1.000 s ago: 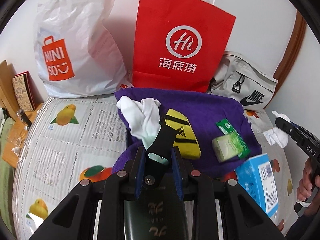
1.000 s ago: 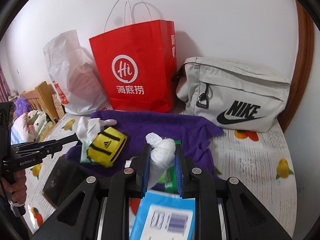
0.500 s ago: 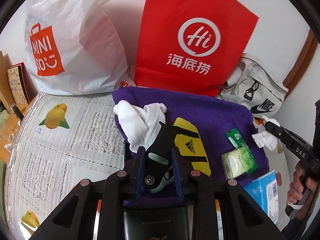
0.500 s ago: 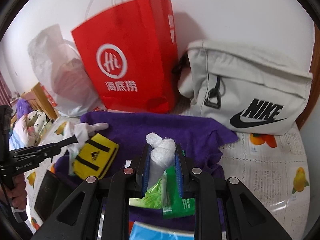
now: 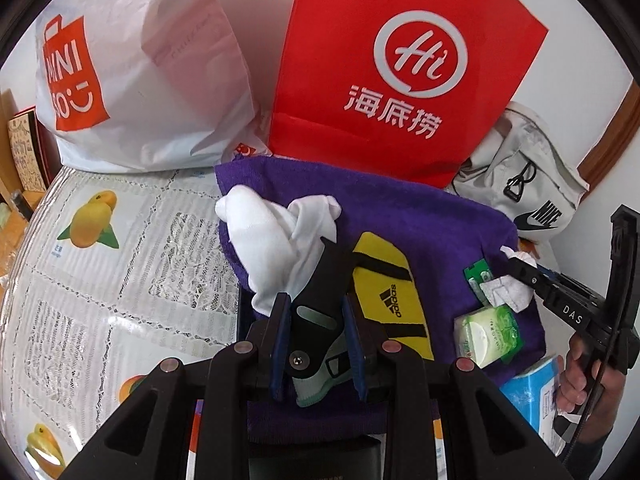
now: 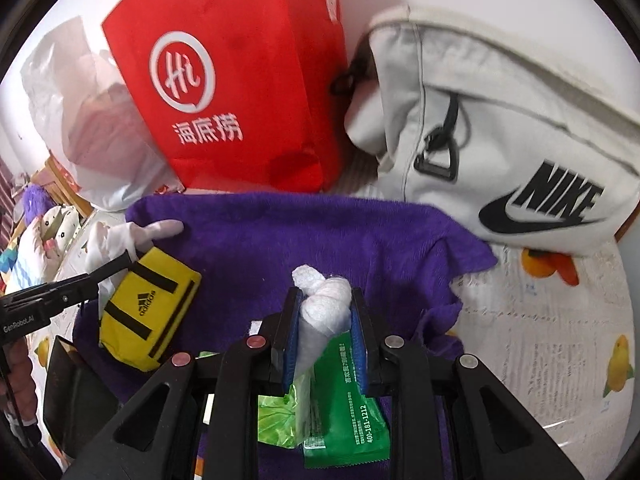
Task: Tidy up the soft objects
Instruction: 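Open both tools to drop the strap and cloth onto the towel, then withdraw both tools from the towel back over the bed, then grasp the orange-print snack packet with the right tool while the left tool grasps the white foam block, then carry the snack packet and foam block in both tools over the purple towel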
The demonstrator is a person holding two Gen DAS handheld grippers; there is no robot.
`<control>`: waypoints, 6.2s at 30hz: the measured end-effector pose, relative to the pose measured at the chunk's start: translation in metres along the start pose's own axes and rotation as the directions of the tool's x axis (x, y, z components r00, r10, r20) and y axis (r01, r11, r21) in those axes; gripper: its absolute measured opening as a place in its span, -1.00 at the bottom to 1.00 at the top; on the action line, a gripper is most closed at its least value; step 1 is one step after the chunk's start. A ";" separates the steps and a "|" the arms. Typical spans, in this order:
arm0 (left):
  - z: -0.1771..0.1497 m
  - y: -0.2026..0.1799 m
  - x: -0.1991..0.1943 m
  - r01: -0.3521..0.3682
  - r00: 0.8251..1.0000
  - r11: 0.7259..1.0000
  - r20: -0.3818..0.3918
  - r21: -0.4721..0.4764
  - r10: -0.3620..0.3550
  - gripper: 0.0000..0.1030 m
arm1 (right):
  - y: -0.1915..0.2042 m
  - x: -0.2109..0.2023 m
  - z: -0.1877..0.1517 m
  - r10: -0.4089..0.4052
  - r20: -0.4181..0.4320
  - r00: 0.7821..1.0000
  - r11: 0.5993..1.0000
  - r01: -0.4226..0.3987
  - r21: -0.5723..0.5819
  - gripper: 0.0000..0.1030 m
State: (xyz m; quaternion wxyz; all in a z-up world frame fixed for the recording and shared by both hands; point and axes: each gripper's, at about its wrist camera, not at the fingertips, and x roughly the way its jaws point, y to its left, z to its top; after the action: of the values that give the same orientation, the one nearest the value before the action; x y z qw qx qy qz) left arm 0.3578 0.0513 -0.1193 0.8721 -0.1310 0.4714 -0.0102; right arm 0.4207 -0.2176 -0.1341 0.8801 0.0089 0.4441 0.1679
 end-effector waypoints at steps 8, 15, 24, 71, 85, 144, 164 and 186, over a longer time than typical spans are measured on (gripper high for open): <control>0.000 -0.002 0.006 0.005 1.000 1.000 0.000 0.003 -0.005 -0.47 | -0.009 0.004 0.000 0.023 -0.020 1.000 0.998 -0.022 0.058 -0.25; -0.003 -0.002 -0.002 -0.017 1.000 1.000 0.013 0.014 0.017 -0.01 | -0.001 -0.006 -0.001 0.041 0.005 0.999 0.999 -0.041 0.034 0.19; -0.018 0.007 -0.054 -0.028 0.993 1.000 0.112 -0.007 0.028 -0.01 | 0.018 -0.061 -0.023 0.003 0.100 0.995 1.000 -0.004 0.012 0.19; -0.210 0.032 -0.135 0.075 0.997 0.997 -0.023 0.020 -0.074 0.09 | 0.152 -0.147 -0.322 -0.040 -0.079 0.996 0.999 0.040 -0.002 0.70; -0.225 0.047 -0.128 0.092 0.995 0.996 -0.045 0.005 -0.092 0.15 | 0.171 -0.143 -0.327 -0.176 0.062 0.982 0.984 0.175 0.013 -0.16; -0.154 -0.036 -0.145 -0.037 0.999 0.987 0.006 0.158 0.036 0.00 | 0.067 -0.217 -0.260 -0.098 0.177 0.979 0.995 0.091 0.048 -0.36; -0.069 -0.028 -0.135 -0.089 0.992 0.987 0.104 0.131 0.076 0.00 | 0.061 -0.200 -0.134 -0.070 0.237 0.969 0.997 0.073 -0.002 -0.35; 0.033 -0.053 -0.064 -0.045 0.994 0.991 0.104 0.126 0.032 0.03 | 0.033 -0.120 0.003 0.017 0.254 0.967 1.000 -0.020 0.013 -0.34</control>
State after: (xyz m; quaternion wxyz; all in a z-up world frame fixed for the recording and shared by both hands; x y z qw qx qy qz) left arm 0.3552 0.0168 -0.0368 0.9016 -0.0658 0.4271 -0.0170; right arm 0.3479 -0.2225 -0.0333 0.9280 0.0412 0.3288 0.1701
